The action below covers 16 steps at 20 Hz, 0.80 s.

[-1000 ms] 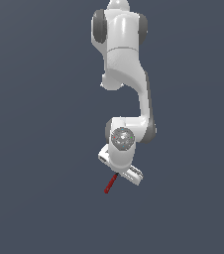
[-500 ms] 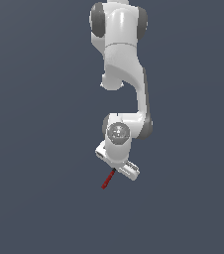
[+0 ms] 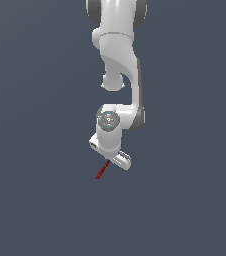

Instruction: Pick up the object and move it to a goal position.

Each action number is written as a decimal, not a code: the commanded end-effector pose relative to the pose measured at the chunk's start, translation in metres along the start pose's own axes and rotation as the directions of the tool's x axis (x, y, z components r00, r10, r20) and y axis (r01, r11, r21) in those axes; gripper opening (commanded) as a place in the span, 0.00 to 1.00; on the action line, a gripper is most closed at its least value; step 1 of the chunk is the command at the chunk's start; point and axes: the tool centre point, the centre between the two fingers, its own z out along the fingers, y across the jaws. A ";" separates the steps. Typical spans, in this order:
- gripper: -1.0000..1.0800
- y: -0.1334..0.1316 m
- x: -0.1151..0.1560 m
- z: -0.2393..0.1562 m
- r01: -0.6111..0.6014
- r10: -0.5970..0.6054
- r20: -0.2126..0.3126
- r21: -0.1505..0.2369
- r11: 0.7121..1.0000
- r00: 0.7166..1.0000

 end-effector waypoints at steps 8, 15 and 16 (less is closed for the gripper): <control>0.00 0.069 -0.023 -0.014 0.000 0.000 -0.001 0.000 1.000 1.000; 0.00 0.128 -0.041 -0.026 0.000 0.000 0.000 0.001 1.000 1.000; 0.00 0.136 -0.044 -0.028 0.000 0.000 0.000 0.001 1.000 1.000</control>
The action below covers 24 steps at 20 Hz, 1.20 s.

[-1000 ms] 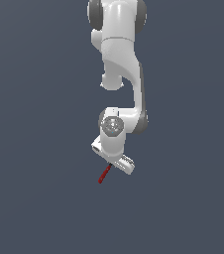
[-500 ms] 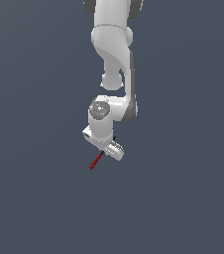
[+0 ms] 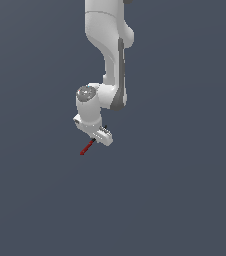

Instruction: Pick up the object and move it to a goal position.

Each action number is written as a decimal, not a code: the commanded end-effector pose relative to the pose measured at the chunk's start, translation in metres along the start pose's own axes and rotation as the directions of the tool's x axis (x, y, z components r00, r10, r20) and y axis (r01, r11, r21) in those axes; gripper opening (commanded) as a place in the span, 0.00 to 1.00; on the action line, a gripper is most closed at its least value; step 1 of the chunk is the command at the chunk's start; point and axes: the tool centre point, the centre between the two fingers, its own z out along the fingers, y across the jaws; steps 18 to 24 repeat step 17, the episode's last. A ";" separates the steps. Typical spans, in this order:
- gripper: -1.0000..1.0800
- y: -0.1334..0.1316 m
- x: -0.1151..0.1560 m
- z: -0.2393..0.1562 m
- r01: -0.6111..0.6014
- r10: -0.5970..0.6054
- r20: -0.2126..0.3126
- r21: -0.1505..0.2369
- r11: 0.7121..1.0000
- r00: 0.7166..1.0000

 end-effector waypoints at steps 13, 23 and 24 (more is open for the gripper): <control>0.00 0.079 -0.022 -0.017 0.000 0.000 0.000 0.000 1.000 1.000; 0.00 0.082 -0.022 -0.017 0.000 0.000 0.000 0.000 1.000 1.000; 0.00 0.082 -0.022 -0.017 0.000 0.000 0.000 0.000 1.000 1.000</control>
